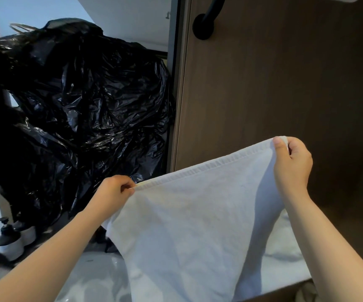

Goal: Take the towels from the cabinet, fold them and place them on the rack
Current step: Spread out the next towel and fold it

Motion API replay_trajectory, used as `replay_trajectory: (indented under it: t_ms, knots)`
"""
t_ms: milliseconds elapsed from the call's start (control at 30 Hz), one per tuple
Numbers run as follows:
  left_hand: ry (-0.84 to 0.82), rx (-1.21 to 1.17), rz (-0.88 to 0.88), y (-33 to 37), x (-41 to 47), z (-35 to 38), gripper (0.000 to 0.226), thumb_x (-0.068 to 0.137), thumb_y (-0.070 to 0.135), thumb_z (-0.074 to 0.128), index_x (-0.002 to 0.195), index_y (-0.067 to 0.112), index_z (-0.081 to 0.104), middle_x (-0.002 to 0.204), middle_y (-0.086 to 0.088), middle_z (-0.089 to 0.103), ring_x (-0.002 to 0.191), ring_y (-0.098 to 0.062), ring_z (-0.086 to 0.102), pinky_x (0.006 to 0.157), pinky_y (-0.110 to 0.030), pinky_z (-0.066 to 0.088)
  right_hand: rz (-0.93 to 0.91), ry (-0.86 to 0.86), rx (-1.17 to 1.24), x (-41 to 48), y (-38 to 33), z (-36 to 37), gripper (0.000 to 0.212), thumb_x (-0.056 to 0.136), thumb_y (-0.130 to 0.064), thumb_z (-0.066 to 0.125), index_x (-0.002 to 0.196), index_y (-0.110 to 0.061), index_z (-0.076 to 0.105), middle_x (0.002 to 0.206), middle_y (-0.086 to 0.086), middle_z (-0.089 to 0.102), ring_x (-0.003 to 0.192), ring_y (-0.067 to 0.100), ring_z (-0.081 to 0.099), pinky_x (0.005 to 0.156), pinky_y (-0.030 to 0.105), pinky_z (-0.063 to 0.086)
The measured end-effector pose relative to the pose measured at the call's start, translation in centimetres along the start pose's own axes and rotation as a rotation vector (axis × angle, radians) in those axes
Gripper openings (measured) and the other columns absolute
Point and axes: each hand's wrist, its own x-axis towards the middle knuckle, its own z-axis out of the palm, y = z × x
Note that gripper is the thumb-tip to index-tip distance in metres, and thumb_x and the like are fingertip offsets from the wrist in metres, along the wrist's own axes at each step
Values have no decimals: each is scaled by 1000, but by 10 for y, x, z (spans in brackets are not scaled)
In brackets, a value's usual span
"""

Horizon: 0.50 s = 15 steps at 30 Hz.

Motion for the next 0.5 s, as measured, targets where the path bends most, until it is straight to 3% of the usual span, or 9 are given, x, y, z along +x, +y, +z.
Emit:
replay_trajectory:
  t_ms: [133,300,433,500]
  knots:
    - [-5,14,46,-5,0,7,18,93,8,59,101,18,71,97,0,58,80,-10,56,70,-16,39,16,2,-5,-2,7,3,23,101,-34,49,93,-18,62,81,-15,58,76,5,57,65,14,41]
    - [-95,221,-6,-6,0,15,17,100,17,45,109,15,59,102,-5,52,77,-27,59,72,-40,50,39,-20,-17,-7,14,11,23,101,-36,49,98,-18,64,84,-15,59,81,5,59,67,14,41]
    - [-41,241,-58,-5,2,19,8,100,23,44,104,17,48,94,-5,56,71,-25,57,62,-36,46,33,-23,-33,-5,16,14,23,100,-37,50,97,-20,64,84,-15,59,81,5,59,67,14,41]
    - [-22,208,-77,-6,5,15,14,99,27,48,106,15,49,90,-4,58,72,-22,57,61,-34,43,30,-22,-48,-1,18,12,22,100,-37,50,96,-20,63,84,-14,59,81,5,59,67,14,41]
